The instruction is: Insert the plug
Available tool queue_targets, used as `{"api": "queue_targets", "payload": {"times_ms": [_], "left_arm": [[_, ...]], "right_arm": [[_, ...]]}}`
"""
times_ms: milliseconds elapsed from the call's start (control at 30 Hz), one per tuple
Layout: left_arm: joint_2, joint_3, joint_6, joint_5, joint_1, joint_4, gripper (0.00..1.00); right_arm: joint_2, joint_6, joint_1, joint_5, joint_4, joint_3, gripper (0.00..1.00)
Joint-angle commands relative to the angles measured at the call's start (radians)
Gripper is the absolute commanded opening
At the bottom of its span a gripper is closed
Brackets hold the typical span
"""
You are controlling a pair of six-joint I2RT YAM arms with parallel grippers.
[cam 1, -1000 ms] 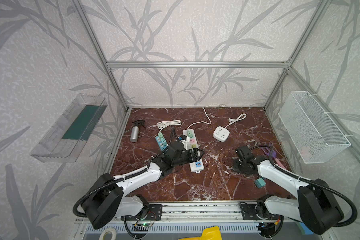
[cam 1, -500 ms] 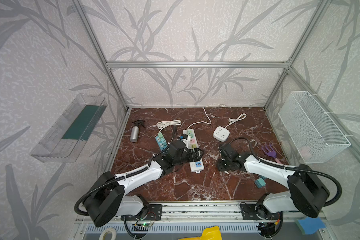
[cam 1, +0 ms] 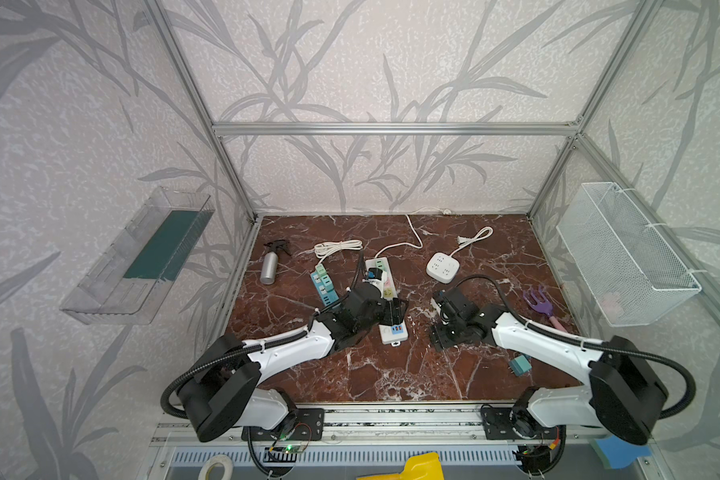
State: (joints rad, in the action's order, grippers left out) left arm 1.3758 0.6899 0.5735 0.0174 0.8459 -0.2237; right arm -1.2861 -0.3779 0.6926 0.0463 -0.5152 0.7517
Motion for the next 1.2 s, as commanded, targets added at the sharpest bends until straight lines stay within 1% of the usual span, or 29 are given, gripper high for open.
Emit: {"api": "queue_targets", "payload": {"times_ms": [0, 33, 67, 133, 167, 200, 233, 267, 300, 400, 467, 533, 633, 733, 833, 900, 1033, 1167], "left_arm": [[-0.015, 0.039, -0.249, -0.21, 0.105, 0.023, 0.91], [-0.01, 0.044, -0.301, -0.221, 0.119, 0.019, 0.95], [-0.004, 0.053, -0.357, -0.2, 0.126, 0.03, 0.97], [0.011, 0.081, -0.494, -0.127, 0.13, 0.086, 0.96], [0.011, 0.113, -0.605, -0.072, 0.134, 0.168, 0.96], [0.013, 0.148, -0.67, -0.072, 0.134, 0.243, 0.95], [0.014, 0.166, -0.694, -0.086, 0.134, 0.271, 0.93], [0.017, 0.17, -0.76, -0.061, 0.134, 0.289, 0.93], [0.02, 0.156, -0.811, -0.042, 0.134, 0.253, 0.93], [0.047, 0.115, -0.943, 0.032, 0.142, 0.176, 0.93], [0.087, 0.117, -0.985, 0.076, 0.142, 0.144, 0.96], [0.153, 0.156, -1.064, 0.121, 0.148, 0.189, 0.94], [0.258, 0.275, -1.1, 0.148, 0.164, 0.296, 0.9], [0.345, 0.358, -1.11, 0.19, 0.164, 0.317, 0.89], [0.42, 0.445, -1.105, 0.202, 0.167, 0.368, 0.89], [0.472, 0.485, -1.097, 0.198, 0.166, 0.387, 0.88], [0.526, 0.535, -1.074, 0.183, 0.165, 0.445, 0.85], [0.577, 0.576, -1.086, 0.2, 0.163, 0.503, 0.78]], "right_arm": [[0.093, -0.043, -0.076, 0.112, -0.069, 0.005, 0.76], [0.112, -0.064, -0.111, 0.12, -0.077, -0.001, 0.76], [0.134, -0.091, -0.156, 0.12, -0.08, -0.013, 0.76], [0.188, -0.121, -0.235, 0.084, -0.049, -0.057, 0.76], [0.222, -0.132, -0.272, 0.048, -0.022, -0.085, 0.76], [0.25, -0.136, -0.305, 0.012, 0.008, -0.112, 0.77], [0.263, -0.138, -0.32, -0.009, 0.029, -0.128, 0.79], [0.281, -0.152, -0.343, -0.024, 0.045, -0.147, 0.83], [0.294, -0.157, -0.365, -0.043, 0.061, -0.162, 0.85], [0.324, -0.162, -0.431, -0.08, 0.089, -0.193, 0.87], [0.344, -0.161, -0.471, -0.129, 0.112, -0.209, 0.87], [0.355, -0.158, -0.488, -0.153, 0.12, -0.214, 0.87], [0.363, -0.146, -0.494, -0.159, 0.123, -0.219, 0.87], [0.378, -0.141, -0.503, -0.164, 0.116, -0.228, 0.87], [0.418, -0.138, -0.51, -0.17, 0.114, -0.243, 0.87], [0.443, -0.133, -0.513, -0.174, 0.121, -0.256, 0.87], [0.453, -0.128, -0.518, -0.18, 0.127, -0.257, 0.86], [0.459, -0.13, -0.519, -0.196, 0.132, -0.266, 0.85]]}}
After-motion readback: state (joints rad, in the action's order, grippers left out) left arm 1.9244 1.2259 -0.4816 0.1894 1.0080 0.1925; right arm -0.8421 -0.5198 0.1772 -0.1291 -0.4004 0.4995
